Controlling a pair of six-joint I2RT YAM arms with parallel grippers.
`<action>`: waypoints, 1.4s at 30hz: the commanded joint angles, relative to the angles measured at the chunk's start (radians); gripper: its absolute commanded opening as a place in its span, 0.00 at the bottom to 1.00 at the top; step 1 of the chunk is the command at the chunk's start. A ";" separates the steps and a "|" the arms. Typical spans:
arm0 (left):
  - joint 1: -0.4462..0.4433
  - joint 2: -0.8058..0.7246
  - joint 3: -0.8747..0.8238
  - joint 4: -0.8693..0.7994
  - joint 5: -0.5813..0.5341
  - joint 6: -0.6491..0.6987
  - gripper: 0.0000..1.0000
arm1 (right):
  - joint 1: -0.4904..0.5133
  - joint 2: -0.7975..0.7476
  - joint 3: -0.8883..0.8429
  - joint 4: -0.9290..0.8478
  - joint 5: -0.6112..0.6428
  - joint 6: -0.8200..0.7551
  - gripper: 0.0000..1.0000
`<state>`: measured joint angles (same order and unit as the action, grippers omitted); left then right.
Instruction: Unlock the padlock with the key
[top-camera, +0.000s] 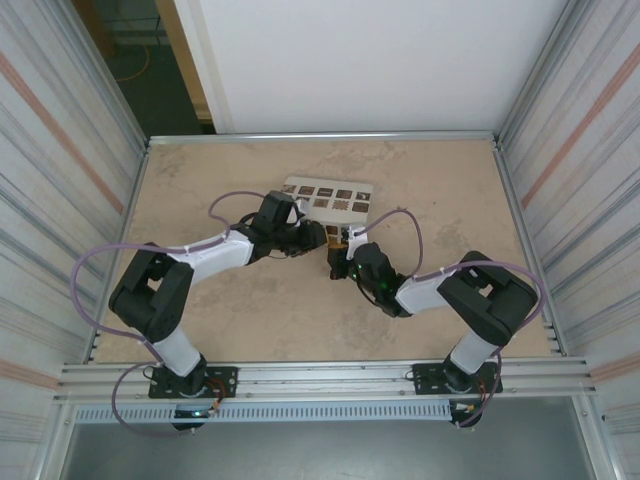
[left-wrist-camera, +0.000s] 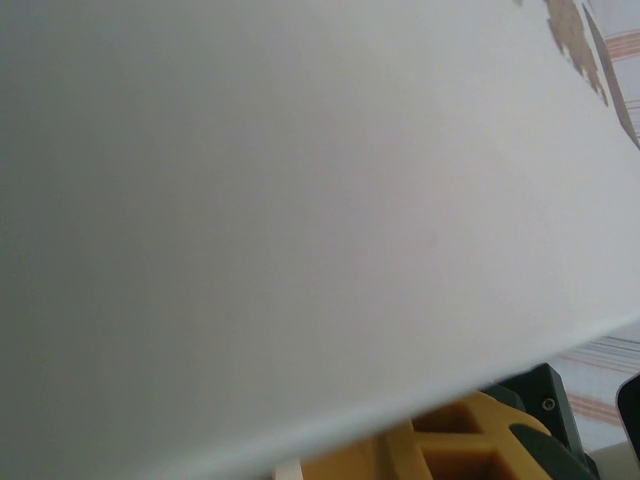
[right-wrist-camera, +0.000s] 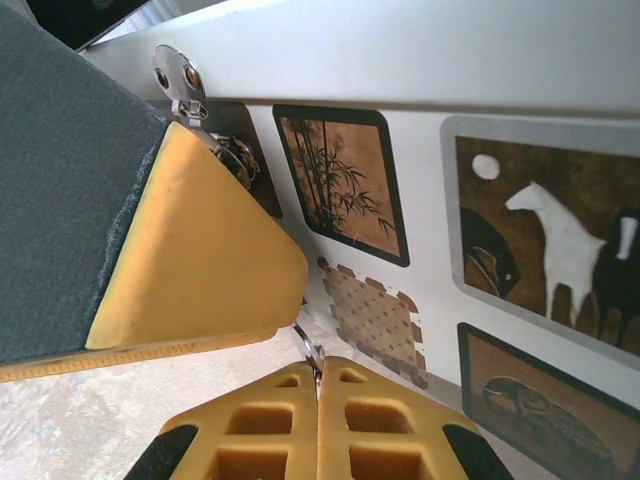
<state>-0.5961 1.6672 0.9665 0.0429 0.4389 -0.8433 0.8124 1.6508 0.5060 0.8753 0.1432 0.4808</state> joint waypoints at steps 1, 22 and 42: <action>-0.026 -0.044 -0.018 0.010 0.081 -0.020 0.15 | -0.016 0.013 0.066 0.106 -0.058 -0.039 0.00; -0.003 -0.011 -0.063 0.095 0.077 -0.039 0.30 | -0.062 0.055 0.006 -0.021 -0.118 0.007 0.00; 0.064 -0.258 -0.223 0.108 -0.003 -0.016 0.51 | -0.104 0.035 0.028 -0.250 -0.294 0.060 0.00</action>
<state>-0.5434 1.4731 0.7887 0.1223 0.4633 -0.8650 0.7128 1.7184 0.5091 0.7315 -0.1009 0.5087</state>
